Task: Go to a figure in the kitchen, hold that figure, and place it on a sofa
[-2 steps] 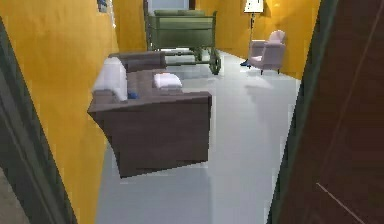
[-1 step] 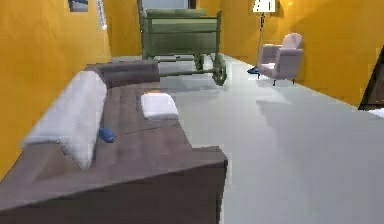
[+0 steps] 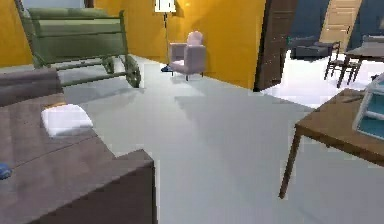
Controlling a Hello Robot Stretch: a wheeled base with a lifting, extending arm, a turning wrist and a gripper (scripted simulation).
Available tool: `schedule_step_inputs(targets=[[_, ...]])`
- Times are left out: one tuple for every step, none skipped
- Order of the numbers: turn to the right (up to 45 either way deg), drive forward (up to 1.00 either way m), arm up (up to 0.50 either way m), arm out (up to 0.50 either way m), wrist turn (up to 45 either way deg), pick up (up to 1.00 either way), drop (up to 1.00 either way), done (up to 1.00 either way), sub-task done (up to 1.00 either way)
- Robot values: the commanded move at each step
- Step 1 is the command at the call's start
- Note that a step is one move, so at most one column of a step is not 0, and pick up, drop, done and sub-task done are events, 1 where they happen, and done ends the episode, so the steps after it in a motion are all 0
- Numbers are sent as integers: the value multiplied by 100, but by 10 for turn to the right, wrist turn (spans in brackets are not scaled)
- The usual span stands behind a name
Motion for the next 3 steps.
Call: schedule_step_inputs(targets=[[0, 45, 0, 0, 0, 0, 0, 0, 0], [450, 0, 0, 0, 0, 0, 0, 0, 0], [0, 45, 0, 0, 0, 0, 0, 0, 0]])
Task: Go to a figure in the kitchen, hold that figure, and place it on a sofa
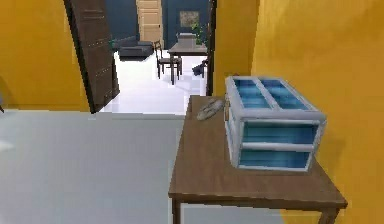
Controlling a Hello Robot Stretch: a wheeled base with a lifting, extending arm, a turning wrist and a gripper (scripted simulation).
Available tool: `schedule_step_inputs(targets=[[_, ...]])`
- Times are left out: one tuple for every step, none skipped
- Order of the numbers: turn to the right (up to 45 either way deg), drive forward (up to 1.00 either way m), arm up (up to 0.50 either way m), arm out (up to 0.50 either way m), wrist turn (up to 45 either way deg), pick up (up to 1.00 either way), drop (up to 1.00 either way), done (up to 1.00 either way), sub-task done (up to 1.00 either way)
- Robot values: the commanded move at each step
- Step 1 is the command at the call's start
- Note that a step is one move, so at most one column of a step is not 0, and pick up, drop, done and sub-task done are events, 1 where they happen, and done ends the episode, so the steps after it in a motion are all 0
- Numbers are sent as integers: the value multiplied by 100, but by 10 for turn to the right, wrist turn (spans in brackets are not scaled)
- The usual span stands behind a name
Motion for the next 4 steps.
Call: schedule_step_inputs(targets=[[-360, 0, 0, 0, 0, 0, 0, 0, 0], [0, 75, 0, 0, 0, 0, 0, 0, 0], [-450, 0, 0, 0, 0, 0, 0, 0, 0], [0, 5, 0, 0, 0, 0, 0, 0, 0]])
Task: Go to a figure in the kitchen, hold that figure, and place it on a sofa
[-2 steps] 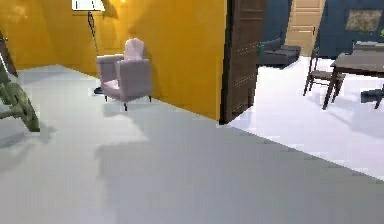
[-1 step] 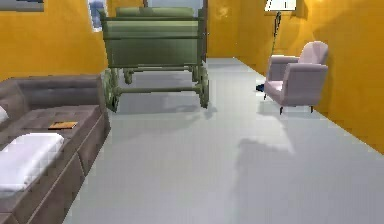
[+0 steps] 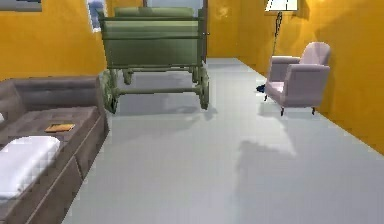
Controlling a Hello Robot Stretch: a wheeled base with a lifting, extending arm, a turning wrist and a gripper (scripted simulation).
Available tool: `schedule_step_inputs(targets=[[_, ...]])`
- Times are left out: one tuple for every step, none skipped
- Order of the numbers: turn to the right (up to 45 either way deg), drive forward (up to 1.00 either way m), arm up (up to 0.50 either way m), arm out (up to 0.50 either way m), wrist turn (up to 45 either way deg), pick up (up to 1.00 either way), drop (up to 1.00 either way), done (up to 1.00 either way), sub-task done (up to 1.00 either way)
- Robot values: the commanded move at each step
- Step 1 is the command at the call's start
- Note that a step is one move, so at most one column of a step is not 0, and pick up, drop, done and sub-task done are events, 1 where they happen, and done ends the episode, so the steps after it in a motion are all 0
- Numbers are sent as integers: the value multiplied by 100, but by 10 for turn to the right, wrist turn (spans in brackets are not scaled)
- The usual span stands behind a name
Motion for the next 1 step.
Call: schedule_step_inputs(targets=[[450, 0, 0, 0, 0, 0, 0, 0, 0]])
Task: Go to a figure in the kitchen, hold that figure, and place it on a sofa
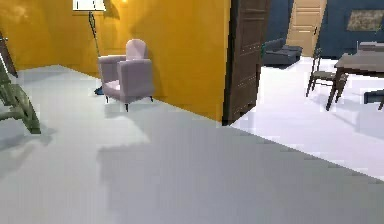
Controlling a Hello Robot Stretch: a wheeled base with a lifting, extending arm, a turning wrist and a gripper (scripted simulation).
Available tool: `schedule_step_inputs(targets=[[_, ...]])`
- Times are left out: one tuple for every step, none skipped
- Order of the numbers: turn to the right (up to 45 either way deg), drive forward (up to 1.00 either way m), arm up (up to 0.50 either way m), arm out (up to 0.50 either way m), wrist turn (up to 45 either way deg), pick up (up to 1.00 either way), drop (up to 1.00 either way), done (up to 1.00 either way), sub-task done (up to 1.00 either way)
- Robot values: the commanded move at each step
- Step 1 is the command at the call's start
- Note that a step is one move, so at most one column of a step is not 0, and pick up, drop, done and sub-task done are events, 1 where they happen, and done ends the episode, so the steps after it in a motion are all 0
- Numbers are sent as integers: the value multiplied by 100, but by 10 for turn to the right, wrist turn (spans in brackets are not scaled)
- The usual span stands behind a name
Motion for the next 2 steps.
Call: schedule_step_inputs(targets=[[240, 0, 0, 0, 0, 0, 0, 0, 0], [0, 100, 0, 0, 0, 0, 0, 0, 0]])
